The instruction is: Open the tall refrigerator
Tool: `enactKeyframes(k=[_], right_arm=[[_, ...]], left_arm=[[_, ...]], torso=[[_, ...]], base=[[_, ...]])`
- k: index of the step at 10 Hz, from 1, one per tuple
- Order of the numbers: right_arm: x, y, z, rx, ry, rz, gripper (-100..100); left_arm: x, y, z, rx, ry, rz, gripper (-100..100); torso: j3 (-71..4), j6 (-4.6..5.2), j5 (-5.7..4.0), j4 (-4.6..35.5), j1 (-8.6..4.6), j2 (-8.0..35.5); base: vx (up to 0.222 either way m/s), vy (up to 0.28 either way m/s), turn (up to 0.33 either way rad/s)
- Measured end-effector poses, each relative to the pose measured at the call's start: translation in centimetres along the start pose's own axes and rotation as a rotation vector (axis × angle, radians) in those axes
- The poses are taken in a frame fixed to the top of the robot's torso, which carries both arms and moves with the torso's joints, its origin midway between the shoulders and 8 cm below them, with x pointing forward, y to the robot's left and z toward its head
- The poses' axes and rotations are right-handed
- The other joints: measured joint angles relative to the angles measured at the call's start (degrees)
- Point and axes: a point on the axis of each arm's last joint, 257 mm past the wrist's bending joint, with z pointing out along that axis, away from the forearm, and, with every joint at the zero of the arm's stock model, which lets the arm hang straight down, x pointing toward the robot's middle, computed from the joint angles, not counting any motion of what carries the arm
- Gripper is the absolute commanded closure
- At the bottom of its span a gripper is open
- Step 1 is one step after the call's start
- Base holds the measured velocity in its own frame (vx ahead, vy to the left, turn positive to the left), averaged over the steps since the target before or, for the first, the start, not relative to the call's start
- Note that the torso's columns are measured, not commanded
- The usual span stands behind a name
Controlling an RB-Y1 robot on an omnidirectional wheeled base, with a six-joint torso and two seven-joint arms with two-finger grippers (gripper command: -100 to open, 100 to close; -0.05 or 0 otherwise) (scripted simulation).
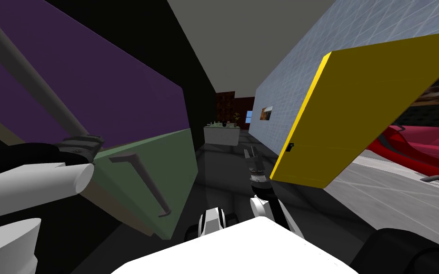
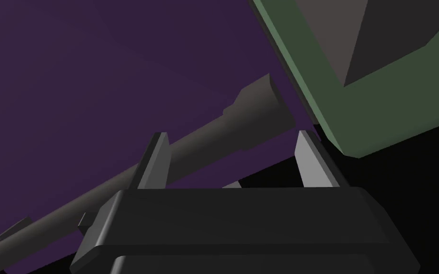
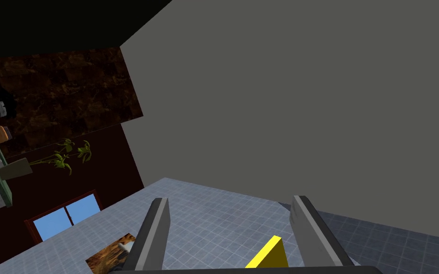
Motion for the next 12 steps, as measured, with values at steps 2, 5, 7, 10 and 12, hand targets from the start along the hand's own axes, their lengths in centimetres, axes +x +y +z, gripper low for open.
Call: enactKeyframes(k=[2,5,7,10,12], right_arm=[[0.0,0.0,0.0,0.0,0.0,0.0,0],[0.0,0.0,0.0,0.0,0.0,0.0,0],[0.0,0.0,0.0,0.0,0.0,0.0,0],[0.0,0.0,0.0,0.0,0.0,0.0,0],[0.0,0.0,0.0,0.0,0.0,0.001,0]], left_arm=[[-0.7,-0.6,-0.8,0.013,-0.011,0.016,-100],[-1.3,-1.4,-2.1,0.035,-0.021,0.03,-100],[-2.0,-1.9,-2.1,0.036,-0.037,0.035,-100],[-2.7,-1.6,-2.2,0.022,-0.059,0.04,100],[-4.5,-0.6,-2.4,-0.012,-0.11,0.041,100]], torso=[[0.19,-0.17,-0.01,0.17,0.2,0.3],[0.39,-0.28,-0.36,0.5,-0.12,0.72],[0.21,-0.11,-0.74,0.68,-0.33,0.66],[0.25,-0.21,-0.84,0.68,-0.88,0.68],[0.26,0.07,-0.97,0.59,-1.22,0.66]], base=[[-0.004,0.07,-0.026],[-0.01,0.053,-0.014],[0.009,0.02,-0.1],[0.035,-0.137,-0.001],[0.069,-0.268,0.006]])
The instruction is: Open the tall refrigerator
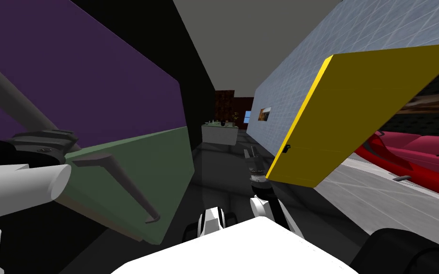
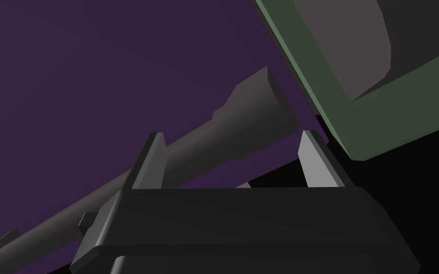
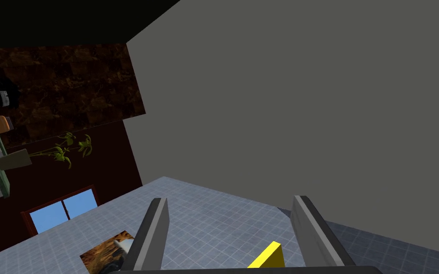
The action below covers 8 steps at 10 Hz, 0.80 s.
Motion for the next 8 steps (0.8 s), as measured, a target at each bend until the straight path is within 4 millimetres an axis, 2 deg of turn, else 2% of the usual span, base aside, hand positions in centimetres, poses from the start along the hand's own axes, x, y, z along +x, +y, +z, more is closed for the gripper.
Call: enactKeyframes(k=[2,7,8], right_arm=[[0.0,0.0,0.0,0.0,0.0,0.0,0],[0.0,0.0,0.0,0.0,0.0,0.0,0],[0.0,0.0,0.0,0.0,0.0,0.0,0]], left_arm=[[-1.5,1.4,-0.1,-0.045,-0.048,0.004,100],[-7.0,5.1,-1.2,-0.17,-0.213,0.003,100],[-8.2,5.8,-1.5,-0.194,-0.248,0.002,100]], torso=[[-0.17,0.01,-0.04,0.02,0.16,-0.17],[-0.17,-0.02,-0.18,0.17,0.37,-0.07],[-0.2,-0.01,-0.22,0.19,0.35,-0.08]], base=[[0.103,-0.348,-0.038],[0.147,-0.379,-0.022],[0.072,-0.182,0.059]])
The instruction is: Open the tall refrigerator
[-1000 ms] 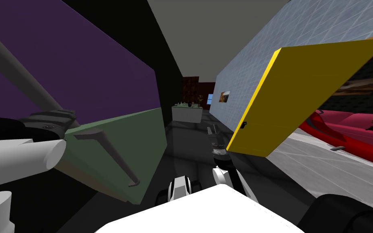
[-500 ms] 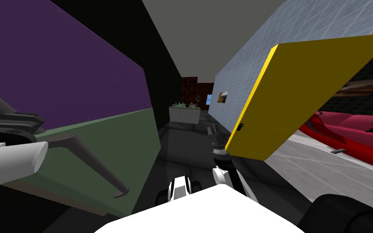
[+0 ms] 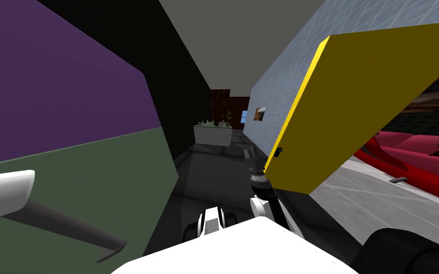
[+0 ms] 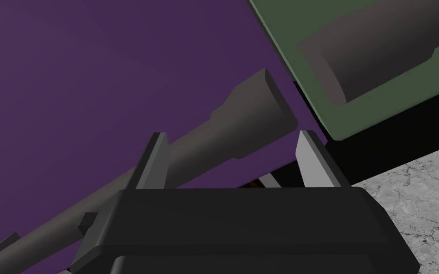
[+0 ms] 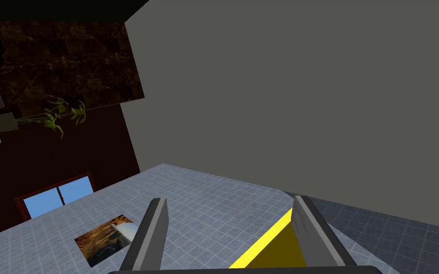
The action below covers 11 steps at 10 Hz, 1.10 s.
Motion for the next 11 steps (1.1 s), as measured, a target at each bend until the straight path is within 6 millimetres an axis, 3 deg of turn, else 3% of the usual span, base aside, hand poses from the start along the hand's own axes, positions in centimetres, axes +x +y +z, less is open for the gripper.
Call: enactKeyframes(k=[2,7,11], right_arm=[[0.0,0.0,0.0,0.0,0.0,0.0,0],[0.0,0.0,0.0,0.0,0.0,0.0,0],[0.0,0.0,0.0,0.0,0.0,0.0,0]], left_arm=[[-0.3,1.0,0.1,-0.034,-0.015,0.004,100],[-4.6,3.5,0.2,-0.121,-0.153,0.003,100],[-7.5,5.9,-0.3,-0.201,-0.256,-0.004,100]], torso=[[0.17,-0.1,0.16,0.09,0.51,0.28],[-0.15,0.1,0.06,-0.19,-0.16,-0.27],[-0.09,0.08,0.02,-0.05,0.43,0.01]], base=[[0.139,-0.182,-0.001],[0.193,-0.265,-0.007],[0.208,-0.233,-0.007]])
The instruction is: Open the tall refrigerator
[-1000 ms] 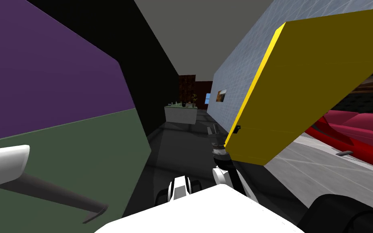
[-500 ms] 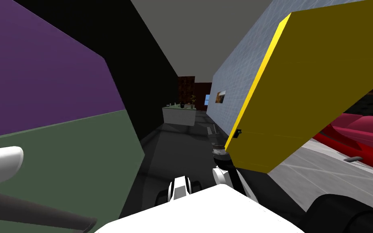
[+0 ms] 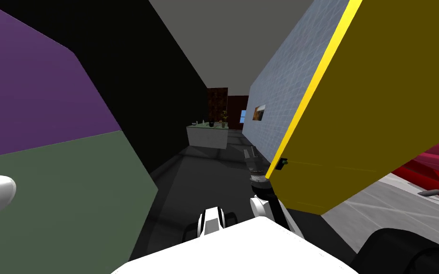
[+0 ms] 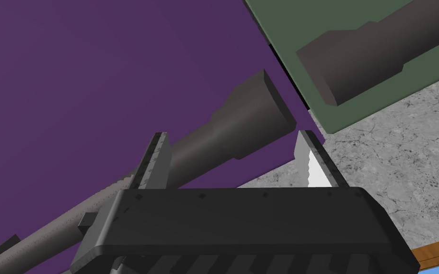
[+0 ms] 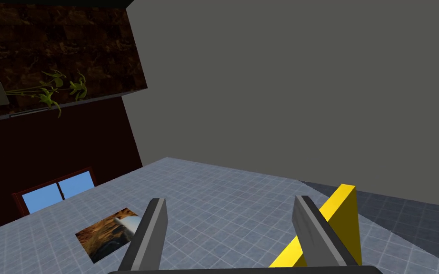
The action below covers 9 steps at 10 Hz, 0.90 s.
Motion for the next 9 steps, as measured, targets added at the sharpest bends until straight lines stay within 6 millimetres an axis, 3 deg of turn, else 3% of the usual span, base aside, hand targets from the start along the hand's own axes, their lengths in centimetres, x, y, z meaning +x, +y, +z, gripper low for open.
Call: enactKeyframes(k=[2,4,9], right_arm=[[0.0,0.0,0.0,0.0,0.0,0.0,0],[0.0,0.0,0.0,0.0,0.0,0.0,0],[0.0,0.0,0.0,0.0,0.0,0.0,0]], left_arm=[[-2.1,0.6,0.1,-0.025,-0.067,-0.009,100],[-2.2,1.7,0.5,-0.062,-0.078,-0.004,100],[-4.8,3.4,1.3,-0.138,-0.184,-0.011,100]], torso=[[0.16,-0.17,-0.13,0.03,-0.72,0.12],[0.37,-0.35,-0.01,0.2,-0.13,0.44],[0.09,-0.11,-0.04,0.03,-0.23,0.1]], base=[[0.133,-0.208,-0.008],[0.2,-0.144,0.023],[0.214,-0.146,0.019]])
